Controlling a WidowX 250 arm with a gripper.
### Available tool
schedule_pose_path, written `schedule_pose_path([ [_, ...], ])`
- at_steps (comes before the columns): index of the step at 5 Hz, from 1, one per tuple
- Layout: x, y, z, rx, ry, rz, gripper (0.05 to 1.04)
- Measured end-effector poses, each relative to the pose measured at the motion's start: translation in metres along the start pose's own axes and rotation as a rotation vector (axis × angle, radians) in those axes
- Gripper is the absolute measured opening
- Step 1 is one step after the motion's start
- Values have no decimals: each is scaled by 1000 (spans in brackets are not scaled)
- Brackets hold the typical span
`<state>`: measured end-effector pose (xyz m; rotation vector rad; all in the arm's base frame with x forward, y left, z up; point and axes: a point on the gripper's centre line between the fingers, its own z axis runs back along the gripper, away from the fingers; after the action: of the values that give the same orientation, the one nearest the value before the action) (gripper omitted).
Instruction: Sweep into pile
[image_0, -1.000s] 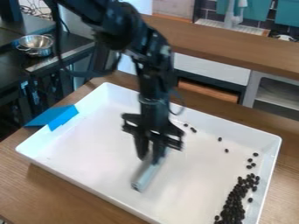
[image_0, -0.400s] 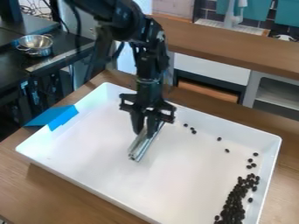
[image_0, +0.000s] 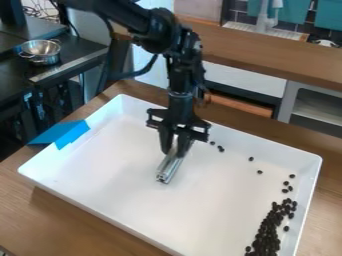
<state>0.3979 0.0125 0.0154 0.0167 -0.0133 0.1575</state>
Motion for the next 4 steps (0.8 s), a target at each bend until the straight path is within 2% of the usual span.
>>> schedule_pose_path([
  [4, 4, -44, -4, 6, 11, -12, 313],
])
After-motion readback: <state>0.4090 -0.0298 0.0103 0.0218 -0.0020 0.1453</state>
